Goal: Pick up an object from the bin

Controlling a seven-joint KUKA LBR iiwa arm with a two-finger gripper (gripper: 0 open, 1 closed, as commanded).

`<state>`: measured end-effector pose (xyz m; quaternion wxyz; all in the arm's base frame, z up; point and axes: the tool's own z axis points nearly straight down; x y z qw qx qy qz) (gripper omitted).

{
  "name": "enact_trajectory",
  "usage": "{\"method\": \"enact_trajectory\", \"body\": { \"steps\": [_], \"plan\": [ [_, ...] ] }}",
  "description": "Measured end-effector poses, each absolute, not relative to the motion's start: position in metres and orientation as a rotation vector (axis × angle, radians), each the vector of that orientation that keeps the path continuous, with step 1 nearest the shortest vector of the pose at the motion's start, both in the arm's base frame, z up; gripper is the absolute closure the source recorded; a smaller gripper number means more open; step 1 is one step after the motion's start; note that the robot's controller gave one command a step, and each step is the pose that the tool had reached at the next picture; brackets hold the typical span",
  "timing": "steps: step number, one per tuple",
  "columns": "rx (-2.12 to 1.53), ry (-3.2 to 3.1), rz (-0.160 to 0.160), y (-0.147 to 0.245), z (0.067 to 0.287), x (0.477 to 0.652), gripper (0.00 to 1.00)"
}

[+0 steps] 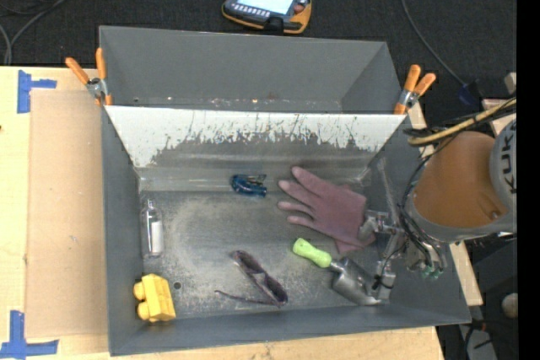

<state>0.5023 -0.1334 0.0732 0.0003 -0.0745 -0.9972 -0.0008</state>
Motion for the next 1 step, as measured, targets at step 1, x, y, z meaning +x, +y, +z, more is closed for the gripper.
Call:
{"method": "enact_trajectory", "body": {
  "steps": [1],
  "plan": [
    [-0.263, -3.130, -0.004, -0.1280, 0.0695, 0.4926, 0.00]
  ]
}}
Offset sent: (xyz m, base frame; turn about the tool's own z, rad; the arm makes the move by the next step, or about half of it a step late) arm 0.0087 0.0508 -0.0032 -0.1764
